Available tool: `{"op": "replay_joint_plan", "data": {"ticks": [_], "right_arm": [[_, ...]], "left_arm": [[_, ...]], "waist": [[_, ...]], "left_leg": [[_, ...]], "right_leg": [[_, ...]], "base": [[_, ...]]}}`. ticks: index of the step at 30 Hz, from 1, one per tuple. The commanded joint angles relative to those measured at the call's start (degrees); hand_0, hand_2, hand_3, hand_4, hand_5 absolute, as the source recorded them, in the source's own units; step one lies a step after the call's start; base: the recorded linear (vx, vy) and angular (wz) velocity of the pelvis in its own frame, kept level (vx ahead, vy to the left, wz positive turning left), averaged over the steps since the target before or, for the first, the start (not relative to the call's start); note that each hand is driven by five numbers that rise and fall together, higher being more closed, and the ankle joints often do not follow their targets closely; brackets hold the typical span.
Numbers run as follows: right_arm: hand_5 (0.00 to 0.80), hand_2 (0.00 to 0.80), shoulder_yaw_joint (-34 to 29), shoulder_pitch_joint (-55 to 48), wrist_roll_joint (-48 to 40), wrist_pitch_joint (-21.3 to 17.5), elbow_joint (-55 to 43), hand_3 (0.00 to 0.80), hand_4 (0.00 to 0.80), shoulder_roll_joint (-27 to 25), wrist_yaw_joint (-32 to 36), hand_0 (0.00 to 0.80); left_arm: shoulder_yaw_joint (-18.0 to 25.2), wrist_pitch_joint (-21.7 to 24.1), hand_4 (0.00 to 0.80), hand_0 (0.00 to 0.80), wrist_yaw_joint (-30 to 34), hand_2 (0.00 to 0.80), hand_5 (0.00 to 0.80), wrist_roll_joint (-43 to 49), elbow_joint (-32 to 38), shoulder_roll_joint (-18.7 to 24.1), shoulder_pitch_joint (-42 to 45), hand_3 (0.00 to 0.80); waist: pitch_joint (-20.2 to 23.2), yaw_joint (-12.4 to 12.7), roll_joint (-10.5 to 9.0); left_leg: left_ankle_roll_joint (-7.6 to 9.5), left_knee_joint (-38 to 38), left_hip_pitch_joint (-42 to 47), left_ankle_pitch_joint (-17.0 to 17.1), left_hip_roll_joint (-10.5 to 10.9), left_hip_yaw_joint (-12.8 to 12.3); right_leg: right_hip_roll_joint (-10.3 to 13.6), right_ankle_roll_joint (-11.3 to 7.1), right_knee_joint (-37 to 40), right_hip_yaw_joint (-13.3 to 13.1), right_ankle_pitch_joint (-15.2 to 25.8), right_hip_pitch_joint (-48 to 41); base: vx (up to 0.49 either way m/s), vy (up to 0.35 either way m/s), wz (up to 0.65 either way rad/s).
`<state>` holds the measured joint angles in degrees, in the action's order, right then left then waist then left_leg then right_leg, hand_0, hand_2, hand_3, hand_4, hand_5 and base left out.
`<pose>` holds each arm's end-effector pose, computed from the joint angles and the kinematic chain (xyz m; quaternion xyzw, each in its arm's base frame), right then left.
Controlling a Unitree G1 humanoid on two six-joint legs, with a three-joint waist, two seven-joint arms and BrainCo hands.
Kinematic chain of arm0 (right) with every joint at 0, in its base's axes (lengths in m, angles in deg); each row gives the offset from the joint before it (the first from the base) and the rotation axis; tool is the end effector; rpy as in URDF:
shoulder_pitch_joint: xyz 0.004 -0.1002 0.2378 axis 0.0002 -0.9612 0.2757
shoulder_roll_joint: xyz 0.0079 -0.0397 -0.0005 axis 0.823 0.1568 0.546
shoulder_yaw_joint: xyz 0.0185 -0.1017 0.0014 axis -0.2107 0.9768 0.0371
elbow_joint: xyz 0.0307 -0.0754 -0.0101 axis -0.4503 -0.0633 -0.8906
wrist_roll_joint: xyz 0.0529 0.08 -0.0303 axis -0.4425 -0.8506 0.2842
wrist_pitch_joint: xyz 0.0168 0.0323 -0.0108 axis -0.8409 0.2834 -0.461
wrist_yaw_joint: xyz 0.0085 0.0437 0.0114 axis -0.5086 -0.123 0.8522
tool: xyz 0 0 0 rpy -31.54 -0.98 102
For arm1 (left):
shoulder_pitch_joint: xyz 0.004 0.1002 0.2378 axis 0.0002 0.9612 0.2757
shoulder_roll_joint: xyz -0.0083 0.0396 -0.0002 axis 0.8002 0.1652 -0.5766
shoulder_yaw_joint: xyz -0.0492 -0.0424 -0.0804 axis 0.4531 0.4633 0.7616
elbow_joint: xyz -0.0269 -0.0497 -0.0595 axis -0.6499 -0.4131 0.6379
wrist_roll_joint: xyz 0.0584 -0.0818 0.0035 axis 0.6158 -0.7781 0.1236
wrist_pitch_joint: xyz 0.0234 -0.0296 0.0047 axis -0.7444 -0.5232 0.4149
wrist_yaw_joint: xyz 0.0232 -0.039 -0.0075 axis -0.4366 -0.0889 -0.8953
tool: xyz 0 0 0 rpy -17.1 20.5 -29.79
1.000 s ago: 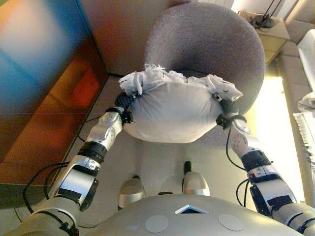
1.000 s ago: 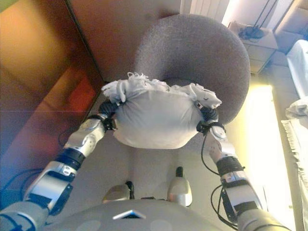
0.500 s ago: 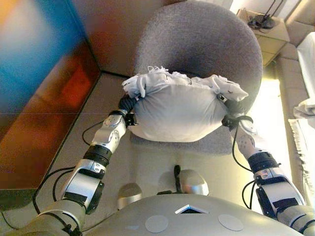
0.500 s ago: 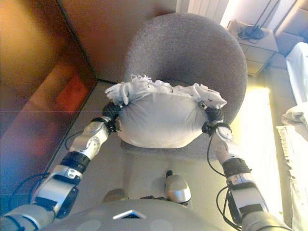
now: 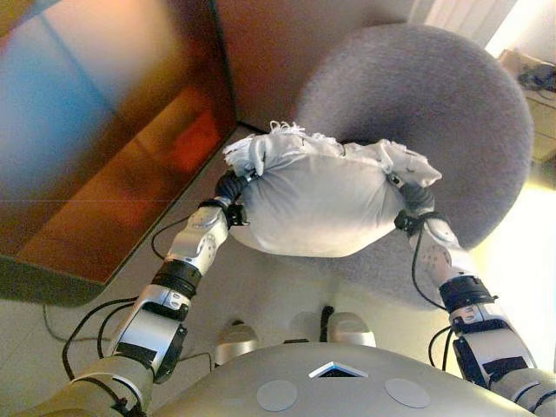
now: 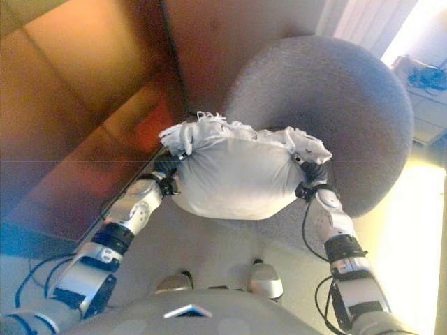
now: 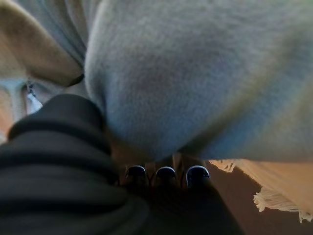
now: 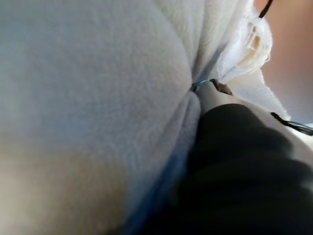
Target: Pick up the cushion and take it to the sofa
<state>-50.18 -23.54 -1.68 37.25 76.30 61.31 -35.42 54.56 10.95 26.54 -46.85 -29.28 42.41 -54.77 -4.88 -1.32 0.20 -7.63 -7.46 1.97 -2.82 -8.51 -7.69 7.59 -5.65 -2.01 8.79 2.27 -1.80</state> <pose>0.2260 -0.2205 0.0004 0.1142 0.2040 -0.1007 0.9671 0.2493 0.1619 0.0104 -0.0462 0.2055 -0.0625 0.9756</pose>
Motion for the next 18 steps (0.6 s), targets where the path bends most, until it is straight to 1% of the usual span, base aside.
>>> {"op": "replay_joint_plan", "data": {"ticks": [1,2,4,6,8,10,11,12,13,15,16,17,18], "right_arm": [[0.8,0.8,-0.7,5.1,-2.8,-7.1,-3.6,0.8,0.8,2.4,0.7,0.8],[0.8,0.8,-0.6,5.1,-2.2,-7.6,-3.4,0.8,0.8,3.0,0.5,0.8],[0.8,0.8,-0.1,5.4,-2.2,-8.2,-2.9,0.8,0.8,3.6,0.0,0.8],[0.8,0.8,0.5,5.4,-2.0,-8.7,-3.6,0.8,0.8,4.2,-0.3,0.8],[0.8,0.8,0.8,5.8,-1.6,-8.7,-3.5,0.8,0.8,4.4,-1.1,0.8],[0.8,0.8,0.9,6.2,-1.1,-8.8,-2.9,0.8,0.8,4.5,-1.7,0.8],[0.8,0.8,0.9,6.4,-0.8,-8.8,-2.3,0.8,0.8,4.7,-2.1,0.8],[0.8,0.8,0.9,6.8,-0.6,-8.6,-1.5,0.8,0.8,4.8,-2.5,0.8],[0.8,0.8,0.6,7.1,-0.5,-8.5,-0.9,0.8,0.8,4.6,-2.5,0.8],[0.8,0.8,0.1,7.9,-0.4,-8.2,-0.3,0.8,0.8,3.7,-3.0,0.8],[0.8,0.8,-0.2,8.5,-0.9,-8.0,-0.2,0.8,0.8,3.4,-3.2,0.8],[0.8,0.8,-0.5,9.2,-1.3,-7.9,0.0,0.8,0.8,3.0,-3.4,0.8],[0.8,0.8,-0.7,9.9,-1.8,-7.9,0.3,0.8,0.8,2.7,-3.6,0.8]], "left_arm": [[-0.4,3.5,0.8,0.8,4.3,0.8,0.8,0.3,5.3,-1.4,-5.0,0.8],[-0.5,3.6,0.8,0.8,4.4,0.8,0.8,0.2,5.7,-0.8,-5.1,0.8],[-0.9,3.6,0.8,0.8,3.9,0.8,0.8,-0.2,6.0,-0.3,-5.1,0.8],[-1.5,3.7,0.8,0.8,3.6,0.8,0.8,0.0,5.2,0.1,-5.9,0.8],[-2.0,3.8,0.8,0.8,3.6,0.8,0.8,-0.8,4.2,0.1,-7.2,0.8],[-2.0,3.5,0.8,0.8,4.3,0.8,0.8,-0.8,4.2,0.1,-7.3,0.8],[-1.9,3.1,0.8,0.8,4.4,0.8,0.8,-0.4,4.5,0.1,-7.2,0.8],[-2.0,2.8,0.8,0.8,4.6,0.8,0.8,0.0,4.7,0.1,-7.0,0.8],[-2.1,2.8,0.8,0.8,4.8,0.8,0.8,0.2,4.8,0.2,-6.7,0.8],[-2.5,2.9,0.8,0.8,4.4,0.8,0.8,0.4,4.6,0.0,-6.5,0.8],[-2.7,2.9,0.8,0.8,4.1,0.8,0.8,0.6,4.6,-0.1,-6.7,0.8],[-2.8,2.8,0.8,0.8,3.9,0.8,0.8,1.0,4.4,-0.1,-7.2,0.8],[-2.9,2.8,0.8,0.8,3.9,0.8,0.8,1.3,4.1,0.0,-7.6,0.8]], "waist": [[1.0,2.0,-0.83],[1.2,2.5,-0.84],[1.7,3.1,-0.87],[1.7,3.6,-0.35],[1.5,4.0,-0.05],[1.6,4.5,-0.3],[1.6,4.7,-0.55],[1.7,4.8,-0.82],[1.5,4.7,-1.1],[0.9,3.7,-1.73],[0.5,3.1,-2.21],[0.0,2.1,-3.12],[-0.5,1.3,-3.8]], "left_leg": [[1.55,2.8,-9.1,7.4,-0.1,-0.9],[2.53,0.5,-9.8,6.0,0.3,-0.8],[4.08,-0.7,-10.4,4.9,1.4,-1.0],[5.77,-1.4,-10.5,4.0,2.6,-1.3],[6.7,-2.0,-10.1,3.3,3.5,-1.1],[6.79,-2.5,-9.5,2.5,4.2,-1.2],[6.66,-2.7,-9.0,2.2,4.5,-1.3],[6.16,-2.8,-8.2,1.9,4.5,-1.3],[5.49,-2.8,-7.5,1.7,4.4,-1.0],[4.06,-3.5,-6.2,0.9,3.7,0.1],[3.52,-4.0,-5.7,0.1,3.4,0.7],[3.07,-4.5,-5.3,-1.2,3.1,1.2],[2.9,-5.2,-5.0,-2.5,2.7,1.6]], "right_leg": [[2.4,-3.13,-6.8,0.7,-8.4,-4.9],[4.1,-3.7,-9.9,0.7,-8.5,-4.5],[6.1,-3.83,-15.0,0.3,-7.4,-3.3],[8.2,-3.36,-24.4,0.5,-4.4,-0.4],[9.5,-2.65,-29.7,0.8,-2.7,1.4],[10.6,-2.44,-28.6,1.9,-1.9,1.5],[11.3,-2.49,-27.0,2.6,-1.4,1.4],[11.9,-2.6,-23.6,3.2,-1.3,1.4],[12.1,-2.79,-20.1,3.2,-0.9,1.6],[11.8,-3.47,-13.1,1.3,0.0,2.7],[11.4,-4.19,-10.1,-0.3,1.3,3.7],[11.3,-5.57,-6.7,-2.7,4.0,5.5],[11.2,-6.57,-4.8,-4.5,6.4,6.8]], "base": [[0.149,0.183,0.04],[0.176,0.192,0.01],[0.148,0.178,0.04],[0.119,0.237,0.01],[0.142,0.189,-0.41],[0.169,0.064,-0.53],[0.207,-0.052,-0.11],[0.229,-0.129,-0.01],[0.249,-0.217,-0.12],[0.205,-0.257,-0.3],[0.195,-0.326,-0.35],[0.215,-0.375,-0.25],[0.223,-0.364,0.01]]}}
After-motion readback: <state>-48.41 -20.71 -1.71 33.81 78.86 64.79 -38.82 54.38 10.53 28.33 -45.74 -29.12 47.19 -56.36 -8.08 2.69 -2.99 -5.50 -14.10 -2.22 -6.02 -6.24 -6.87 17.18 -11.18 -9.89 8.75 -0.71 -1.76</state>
